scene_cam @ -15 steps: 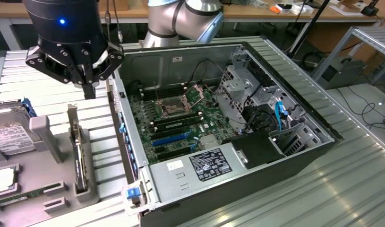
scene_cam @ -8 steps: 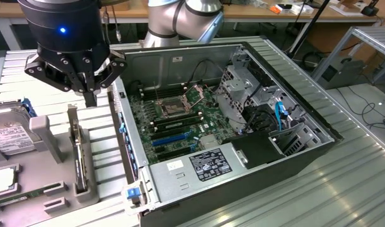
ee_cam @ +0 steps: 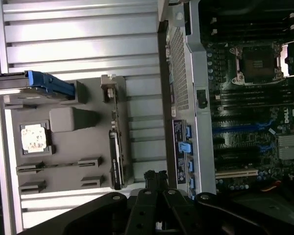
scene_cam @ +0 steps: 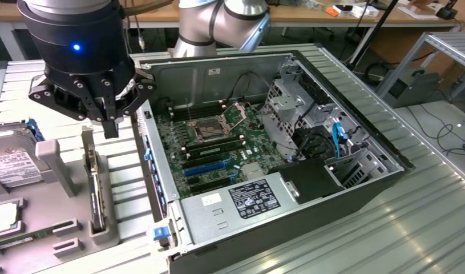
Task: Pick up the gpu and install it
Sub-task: 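Reach for the gpu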
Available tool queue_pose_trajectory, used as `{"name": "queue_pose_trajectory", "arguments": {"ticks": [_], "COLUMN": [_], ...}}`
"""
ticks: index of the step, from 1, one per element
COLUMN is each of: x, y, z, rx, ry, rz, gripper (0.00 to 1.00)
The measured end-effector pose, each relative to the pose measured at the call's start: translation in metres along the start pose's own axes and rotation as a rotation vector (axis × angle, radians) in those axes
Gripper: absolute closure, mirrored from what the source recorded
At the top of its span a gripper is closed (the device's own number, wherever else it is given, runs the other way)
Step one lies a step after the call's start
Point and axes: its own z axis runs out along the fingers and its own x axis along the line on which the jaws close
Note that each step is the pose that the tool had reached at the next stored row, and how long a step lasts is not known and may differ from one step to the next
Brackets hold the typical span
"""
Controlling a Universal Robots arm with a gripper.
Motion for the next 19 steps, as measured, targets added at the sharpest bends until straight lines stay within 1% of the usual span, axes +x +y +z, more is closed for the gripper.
{"name": "queue_pose_trajectory", "arguments": {"ticks": [8, 9, 12, 15, 19], "x": [-0.002, -0.002, -0.002, -0.003, -0.003], "y": [-0.0201, -0.0242, -0.0289, -0.0354, -0.0356], "z": [-0.0008, -0.0010, -0.0011, -0.0015, -0.0014], "rx": [0.0001, 0.0001, 0.0000, 0.0002, 0.0000], "ry": [0.0001, 0.0000, 0.0000, 0.0001, 0.0000], "rz": [0.000, 0.000, 0.000, 0.000, 0.000], "gripper": [0.89, 0.89, 0.89, 0.89, 0.89]}}
